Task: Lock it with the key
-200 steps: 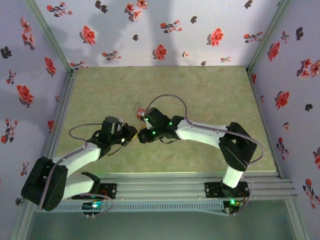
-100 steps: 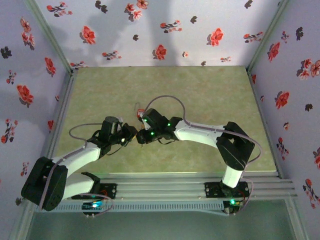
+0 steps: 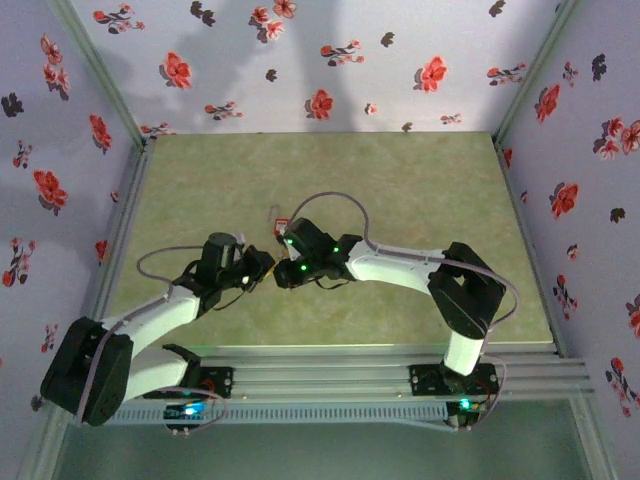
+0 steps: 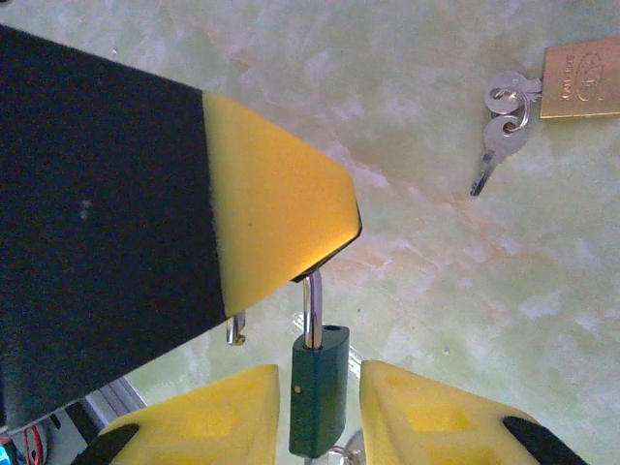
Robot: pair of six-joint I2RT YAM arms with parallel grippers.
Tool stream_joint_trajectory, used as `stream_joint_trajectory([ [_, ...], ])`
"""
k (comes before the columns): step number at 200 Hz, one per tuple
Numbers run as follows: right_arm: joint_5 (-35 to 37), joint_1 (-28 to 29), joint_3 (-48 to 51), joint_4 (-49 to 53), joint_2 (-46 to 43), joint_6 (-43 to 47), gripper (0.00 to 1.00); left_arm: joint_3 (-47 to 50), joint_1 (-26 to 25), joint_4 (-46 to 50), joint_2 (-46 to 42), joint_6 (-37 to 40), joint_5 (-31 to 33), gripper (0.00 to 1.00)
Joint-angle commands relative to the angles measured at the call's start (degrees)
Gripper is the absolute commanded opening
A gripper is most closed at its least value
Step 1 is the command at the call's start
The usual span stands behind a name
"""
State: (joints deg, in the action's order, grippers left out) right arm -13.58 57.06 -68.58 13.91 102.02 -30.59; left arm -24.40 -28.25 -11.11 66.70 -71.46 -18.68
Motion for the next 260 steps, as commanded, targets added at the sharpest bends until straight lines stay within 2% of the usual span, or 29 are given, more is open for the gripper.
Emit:
stream_joint_trajectory([
  [1, -0.1, 0.5, 0.0, -1.3, 1.4, -0.7, 0.26, -0.6, -0.4, 0.1, -1.4, 0.4, -0.2, 0.0],
  [38, -0.1, 0.4, 0.6, -1.5, 0.8, -0.9, 0.18, -0.2, -0.4, -0.2, -1.7, 0.4, -0.2, 0.0],
  [82, -2.0, 0.2, 2.7, -3.5, -1.2, -1.0, 0.0, 1.4, -0.4, -3.8, -2.5, 0.2, -0.5, 0.0],
  [202, -18.9, -4.6, 17.2, -25.9, -11.5, -6.9, 0.0, 10.1, -0.4, -22.4, -9.8, 1.1, -4.4, 0.0],
  [260, -25.8, -6.2, 22.2, -38.0, -12.8, -11.7, 0.0, 13.1, -0.4, -28.9, -11.2, 1.3, -6.5, 0.0],
])
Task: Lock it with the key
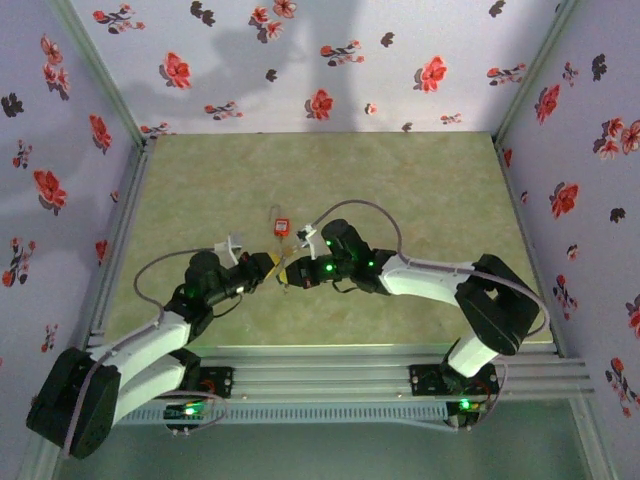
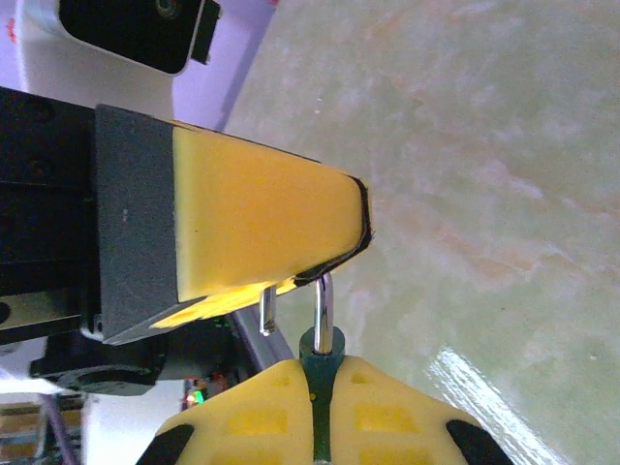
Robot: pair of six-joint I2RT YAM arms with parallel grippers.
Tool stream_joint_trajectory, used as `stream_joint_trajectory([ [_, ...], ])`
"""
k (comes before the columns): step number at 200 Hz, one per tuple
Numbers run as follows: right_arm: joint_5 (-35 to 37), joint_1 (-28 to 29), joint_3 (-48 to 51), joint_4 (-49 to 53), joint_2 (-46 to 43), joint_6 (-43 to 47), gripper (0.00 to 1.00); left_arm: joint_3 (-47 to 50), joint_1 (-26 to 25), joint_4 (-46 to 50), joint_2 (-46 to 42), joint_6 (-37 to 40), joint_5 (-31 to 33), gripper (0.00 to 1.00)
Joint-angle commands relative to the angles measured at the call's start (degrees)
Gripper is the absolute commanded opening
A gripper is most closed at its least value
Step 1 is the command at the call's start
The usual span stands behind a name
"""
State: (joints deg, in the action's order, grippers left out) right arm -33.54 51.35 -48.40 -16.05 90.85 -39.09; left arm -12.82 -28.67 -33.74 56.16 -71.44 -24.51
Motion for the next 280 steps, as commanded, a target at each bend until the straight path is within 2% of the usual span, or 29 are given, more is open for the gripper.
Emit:
stream_joint_trajectory([
  [1, -6.0, -0.6, 2.1, -8.3, -1.6, -3.4, 0.0, 1.6, 0.0, -6.5, -0.7, 1.2, -0.7, 0.0],
  [28, -9.0, -1.3, 4.0, -14.8, -1.7, -6.5, 0.0, 3.5, 0.0, -11.6, -1.7, 0.2, -1.3, 0.0],
  [151, -17.5, -2.9, 8.8, -40.9, -0.2, -19.4, 0.0, 5.9, -0.3, -16.6, -6.3, 1.5, -4.4, 0.0],
  [221, -18.8, -3.1, 8.6, -48.4, 0.7, -24.0, 0.0, 6.3, -2.4, -19.1, -6.6, 1.7, -4.8, 0.0],
  [280, -18.2, -3.9, 8.1, -49.9, 0.8, -25.7, 0.0, 6.4, -4.6, -20.2, -7.1, 1.9, -5.1, 0.0],
])
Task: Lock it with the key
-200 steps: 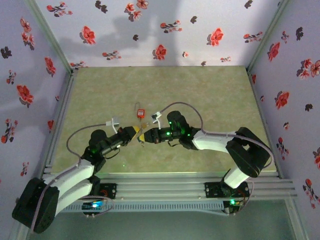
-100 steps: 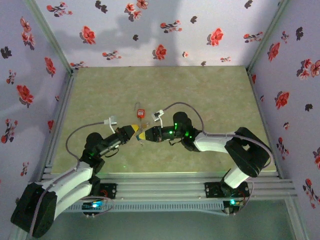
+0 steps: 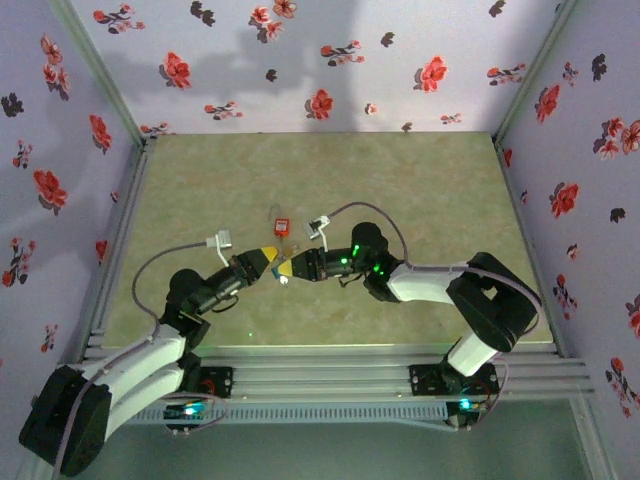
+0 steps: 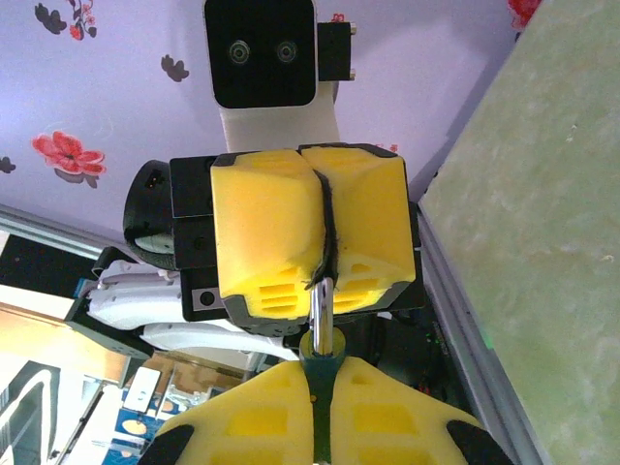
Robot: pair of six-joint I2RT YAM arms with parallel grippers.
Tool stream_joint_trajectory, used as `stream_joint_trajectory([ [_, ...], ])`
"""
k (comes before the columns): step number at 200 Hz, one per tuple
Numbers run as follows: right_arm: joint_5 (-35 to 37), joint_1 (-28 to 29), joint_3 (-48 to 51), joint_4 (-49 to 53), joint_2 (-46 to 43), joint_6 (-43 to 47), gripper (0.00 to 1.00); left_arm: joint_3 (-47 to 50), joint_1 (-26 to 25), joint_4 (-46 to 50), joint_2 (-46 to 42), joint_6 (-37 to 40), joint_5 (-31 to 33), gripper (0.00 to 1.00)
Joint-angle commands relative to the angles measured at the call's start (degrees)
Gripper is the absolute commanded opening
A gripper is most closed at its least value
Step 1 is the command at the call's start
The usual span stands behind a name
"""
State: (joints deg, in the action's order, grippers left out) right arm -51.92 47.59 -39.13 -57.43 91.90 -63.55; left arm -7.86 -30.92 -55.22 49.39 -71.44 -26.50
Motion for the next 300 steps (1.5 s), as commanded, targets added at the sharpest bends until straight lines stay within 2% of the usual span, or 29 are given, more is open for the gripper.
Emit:
stream_joint_trajectory([
  [1, 0.2, -0.2, -1.1, -8.6, -0.2, -1.3, 0.0, 1.5, -2.4, 1.3, -0.3, 1.9, -3.1, 0.0],
  [113, 2.1, -3.1, -3.0, -11.1, 2.8, -5.9, 0.0, 1.7, -4.9, 1.1, -1.1, 2.8, -3.9, 0.0],
  [300, 5.7, -6.8, -8.4, -4.6, 6.4, -5.4, 0.0, 1.3, -7.0, -0.7, 0.8, 2.9, -4.9, 0.0],
])
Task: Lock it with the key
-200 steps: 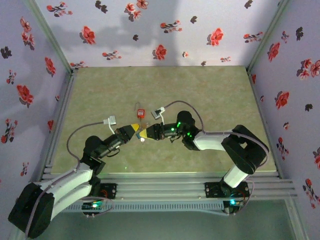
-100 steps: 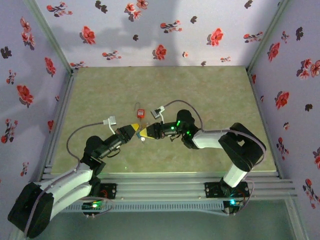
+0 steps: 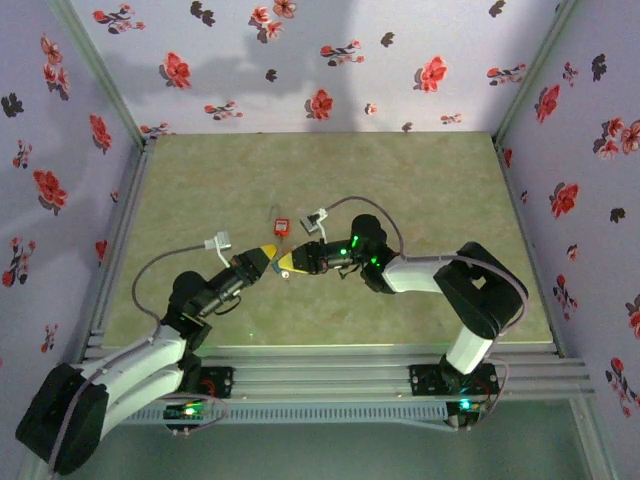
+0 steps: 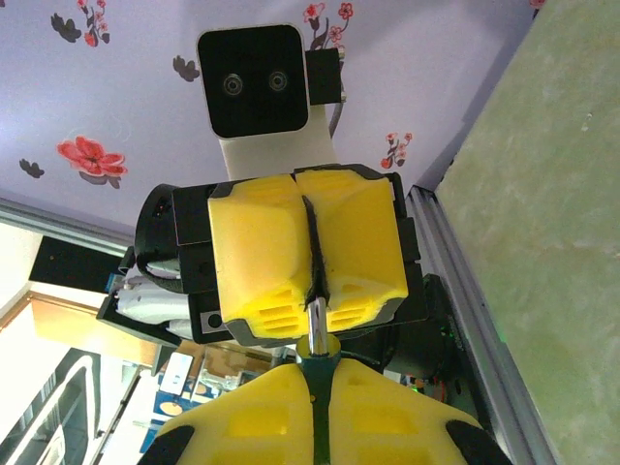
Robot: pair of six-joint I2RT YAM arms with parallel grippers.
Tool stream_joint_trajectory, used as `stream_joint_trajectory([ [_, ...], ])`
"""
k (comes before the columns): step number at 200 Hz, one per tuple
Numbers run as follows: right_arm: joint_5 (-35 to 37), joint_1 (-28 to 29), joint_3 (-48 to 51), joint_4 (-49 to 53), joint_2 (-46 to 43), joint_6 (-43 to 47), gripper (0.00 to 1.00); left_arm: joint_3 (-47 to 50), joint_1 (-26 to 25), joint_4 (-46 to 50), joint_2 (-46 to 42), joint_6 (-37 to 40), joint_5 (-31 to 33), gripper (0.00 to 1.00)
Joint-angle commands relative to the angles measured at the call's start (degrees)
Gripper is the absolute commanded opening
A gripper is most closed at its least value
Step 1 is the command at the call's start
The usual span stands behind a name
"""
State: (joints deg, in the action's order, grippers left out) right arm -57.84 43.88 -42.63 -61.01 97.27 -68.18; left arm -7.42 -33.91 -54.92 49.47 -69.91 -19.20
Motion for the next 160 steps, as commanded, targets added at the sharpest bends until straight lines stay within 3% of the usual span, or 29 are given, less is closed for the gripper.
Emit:
stream_joint_trajectory([
  [1, 11.6, -3.0, -5.0, -1.0, 1.1, -0.8, 0.0, 0.8, -4.0, -1.1, 0.8, 1.4, -12.2, 0.0],
  [66, 11.5, -3.5, -7.3, 0.9, 2.1, -1.0, 0.0, 0.6, -4.4, -5.4, 4.3, 0.3, -12.7, 0.0],
  [160, 10.1, -3.8, -6.9, 5.8, 1.8, 1.6, 0.0, -1.6, -4.4, -3.9, 5.4, -1.2, -11.8, 0.0],
])
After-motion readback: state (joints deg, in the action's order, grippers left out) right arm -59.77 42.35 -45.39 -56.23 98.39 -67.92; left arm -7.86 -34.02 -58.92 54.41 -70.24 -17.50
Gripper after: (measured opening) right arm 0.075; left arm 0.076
